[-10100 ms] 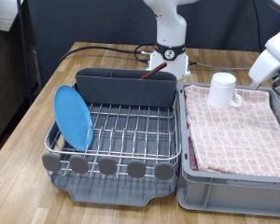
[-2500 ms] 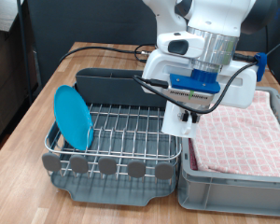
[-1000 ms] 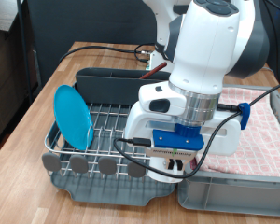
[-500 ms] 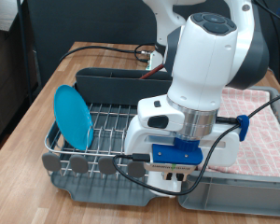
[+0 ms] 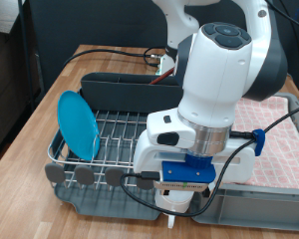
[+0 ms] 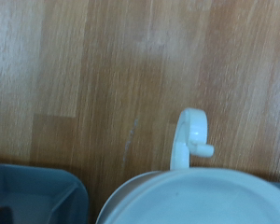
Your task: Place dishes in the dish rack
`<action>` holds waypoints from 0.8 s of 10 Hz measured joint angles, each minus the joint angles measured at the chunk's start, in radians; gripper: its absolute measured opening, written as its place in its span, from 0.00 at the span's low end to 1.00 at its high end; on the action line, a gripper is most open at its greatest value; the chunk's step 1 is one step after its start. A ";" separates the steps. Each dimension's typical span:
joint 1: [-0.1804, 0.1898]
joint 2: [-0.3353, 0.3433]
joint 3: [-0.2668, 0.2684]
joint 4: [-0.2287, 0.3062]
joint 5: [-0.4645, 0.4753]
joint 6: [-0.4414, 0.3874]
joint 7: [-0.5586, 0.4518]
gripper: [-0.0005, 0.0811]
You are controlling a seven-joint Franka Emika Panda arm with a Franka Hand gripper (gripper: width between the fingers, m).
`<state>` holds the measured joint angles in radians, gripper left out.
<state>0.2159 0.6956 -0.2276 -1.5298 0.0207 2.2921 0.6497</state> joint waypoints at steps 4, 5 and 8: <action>0.001 -0.021 0.001 0.031 0.000 -0.128 0.002 0.98; 0.003 -0.036 0.000 0.031 0.000 -0.151 0.003 0.98; 0.018 -0.093 -0.010 0.027 -0.012 -0.196 0.006 0.99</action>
<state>0.2341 0.6026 -0.2372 -1.5033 0.0091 2.0956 0.6556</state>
